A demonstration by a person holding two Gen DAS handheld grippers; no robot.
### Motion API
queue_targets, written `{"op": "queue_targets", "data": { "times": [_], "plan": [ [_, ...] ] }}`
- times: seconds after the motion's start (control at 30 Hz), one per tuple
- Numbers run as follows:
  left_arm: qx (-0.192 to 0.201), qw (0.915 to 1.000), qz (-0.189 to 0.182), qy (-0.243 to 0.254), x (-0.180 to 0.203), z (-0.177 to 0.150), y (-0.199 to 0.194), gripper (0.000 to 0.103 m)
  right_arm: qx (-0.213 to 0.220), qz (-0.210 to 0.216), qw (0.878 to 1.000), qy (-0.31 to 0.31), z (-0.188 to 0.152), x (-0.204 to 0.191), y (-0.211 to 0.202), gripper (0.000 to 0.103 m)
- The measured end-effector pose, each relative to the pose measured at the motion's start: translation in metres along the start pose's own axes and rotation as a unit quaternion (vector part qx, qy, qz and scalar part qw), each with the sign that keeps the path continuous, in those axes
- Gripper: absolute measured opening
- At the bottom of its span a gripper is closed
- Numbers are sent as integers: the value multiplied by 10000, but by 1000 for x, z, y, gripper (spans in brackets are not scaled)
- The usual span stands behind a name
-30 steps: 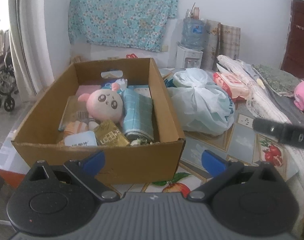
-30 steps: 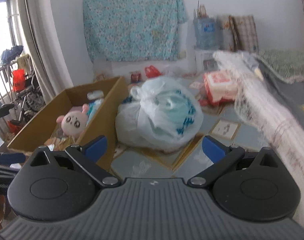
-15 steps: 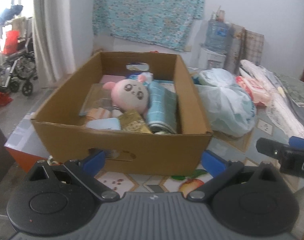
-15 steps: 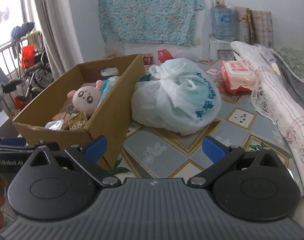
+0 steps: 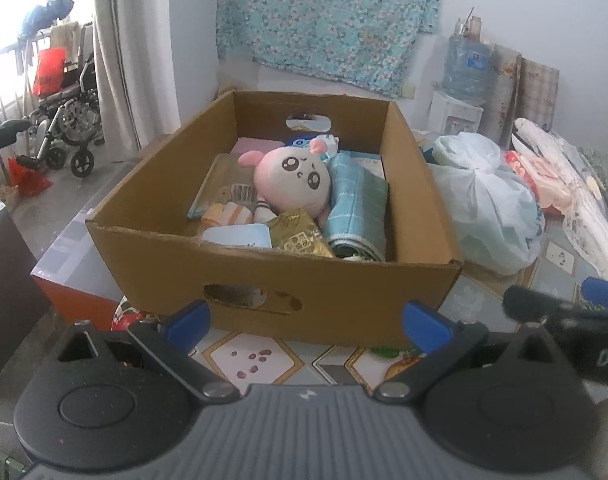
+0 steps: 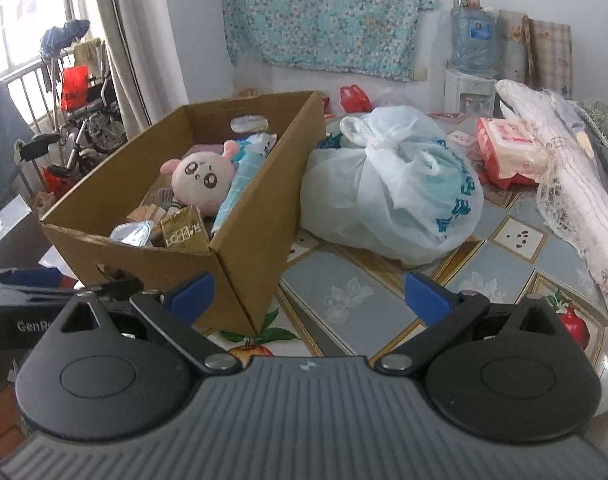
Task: Organize soft objects
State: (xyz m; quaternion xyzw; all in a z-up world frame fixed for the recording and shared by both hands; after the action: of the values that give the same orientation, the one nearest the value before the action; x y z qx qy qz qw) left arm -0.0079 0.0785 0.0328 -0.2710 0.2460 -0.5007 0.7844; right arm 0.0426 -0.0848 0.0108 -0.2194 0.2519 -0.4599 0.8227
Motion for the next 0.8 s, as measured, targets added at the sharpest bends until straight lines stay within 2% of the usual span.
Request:
{"op": "queue_targets", "data": {
  "times": [0.8],
  "plan": [
    [58,9994,316,101,4,2,2,103,-120,-127,9998,7,1,3,13,102]
  ]
}}
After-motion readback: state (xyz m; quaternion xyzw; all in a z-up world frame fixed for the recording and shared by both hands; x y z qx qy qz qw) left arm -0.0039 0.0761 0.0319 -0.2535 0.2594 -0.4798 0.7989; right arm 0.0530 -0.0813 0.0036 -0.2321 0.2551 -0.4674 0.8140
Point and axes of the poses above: each gripper's, at about its wrist camera, not at the fingertips, and y roughly the way its jaws point, x to its right, z to its top, the point moved 1 cm from there along y, roughly the way its jaws point, and after that the axes turned 10 degrees about z, right-handed, at the moved point
